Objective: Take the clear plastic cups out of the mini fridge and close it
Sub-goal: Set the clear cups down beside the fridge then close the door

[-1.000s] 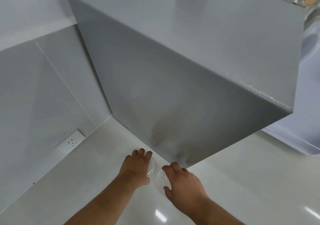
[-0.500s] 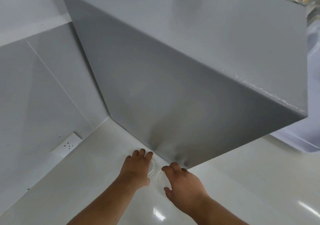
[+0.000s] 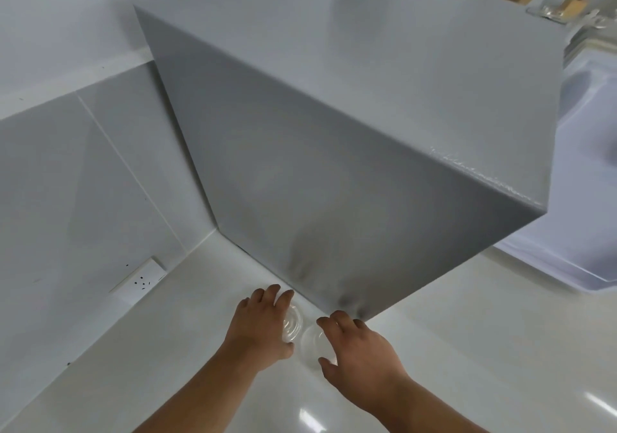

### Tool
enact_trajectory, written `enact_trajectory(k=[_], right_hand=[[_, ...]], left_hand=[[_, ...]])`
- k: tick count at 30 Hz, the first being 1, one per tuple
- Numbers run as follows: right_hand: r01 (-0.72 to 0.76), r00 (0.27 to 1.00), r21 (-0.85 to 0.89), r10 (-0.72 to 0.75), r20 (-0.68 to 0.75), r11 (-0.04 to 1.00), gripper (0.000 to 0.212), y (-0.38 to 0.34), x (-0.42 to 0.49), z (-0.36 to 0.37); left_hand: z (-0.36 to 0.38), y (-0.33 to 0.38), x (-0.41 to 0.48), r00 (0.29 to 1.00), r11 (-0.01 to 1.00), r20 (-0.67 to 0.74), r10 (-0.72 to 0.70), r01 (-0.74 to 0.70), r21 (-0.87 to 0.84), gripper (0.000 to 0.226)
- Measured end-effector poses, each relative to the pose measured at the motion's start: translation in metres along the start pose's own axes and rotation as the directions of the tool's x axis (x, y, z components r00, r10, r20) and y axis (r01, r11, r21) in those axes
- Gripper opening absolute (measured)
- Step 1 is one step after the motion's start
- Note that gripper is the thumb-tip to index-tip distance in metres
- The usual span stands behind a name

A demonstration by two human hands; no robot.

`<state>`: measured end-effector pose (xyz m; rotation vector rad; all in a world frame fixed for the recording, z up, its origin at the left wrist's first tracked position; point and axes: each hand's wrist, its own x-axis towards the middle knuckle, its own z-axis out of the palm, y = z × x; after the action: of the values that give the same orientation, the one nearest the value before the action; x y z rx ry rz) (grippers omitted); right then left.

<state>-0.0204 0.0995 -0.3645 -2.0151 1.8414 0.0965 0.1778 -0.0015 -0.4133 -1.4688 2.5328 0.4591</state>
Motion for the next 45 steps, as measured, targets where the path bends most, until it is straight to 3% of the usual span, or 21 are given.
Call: enact_trajectory(k=[6,12,20,29,33,40,45], right_hand=[[0.025,0.996,-0.010,-0.026,-0.081,1.000,0.054,0.006,-0.021,-0.021],[-0.021,0.991,0.018,0.023,-0.135,1.000,0.050,0.014,-0.042,-0.044],[-0.085,0.965,0.035,0.091,-0.247,0.996,0.056,0.053,-0.074,-0.073],[-0.118,0.941,0.111,0.146,-0.305,0.987,0.061,0.116,-0.110,-0.103],[-0.110,0.936,0.130,0.146,-0.321,0.985,0.059,0.147,-0.130,-0.115],[-0.086,0.888,0.164,0.150,-0.434,0.983,0.047,0.202,-0.155,-0.160],[-0.071,0.843,0.139,0.134,-0.521,0.988,0.053,0.233,-0.165,-0.209]], left_hand=[[-0.024,0.013,-0.027,0.980,0.992,-0.195,0.038,-0.060,-0.109,0.061],[-0.039,0.041,-0.049,0.962,0.971,-0.273,-0.007,-0.059,-0.231,0.046],[-0.062,0.093,-0.064,0.967,0.941,-0.247,-0.066,-0.022,-0.339,0.053],[-0.076,0.176,-0.069,0.969,0.935,-0.247,-0.012,-0.076,-0.345,0.060],[-0.094,0.220,-0.066,0.955,0.942,-0.296,0.013,-0.111,-0.318,0.067],[-0.137,0.297,-0.045,0.908,0.950,-0.415,0.059,-0.178,-0.255,0.060],[-0.188,0.333,-0.017,0.899,0.979,-0.431,0.080,-0.153,-0.138,0.056]])
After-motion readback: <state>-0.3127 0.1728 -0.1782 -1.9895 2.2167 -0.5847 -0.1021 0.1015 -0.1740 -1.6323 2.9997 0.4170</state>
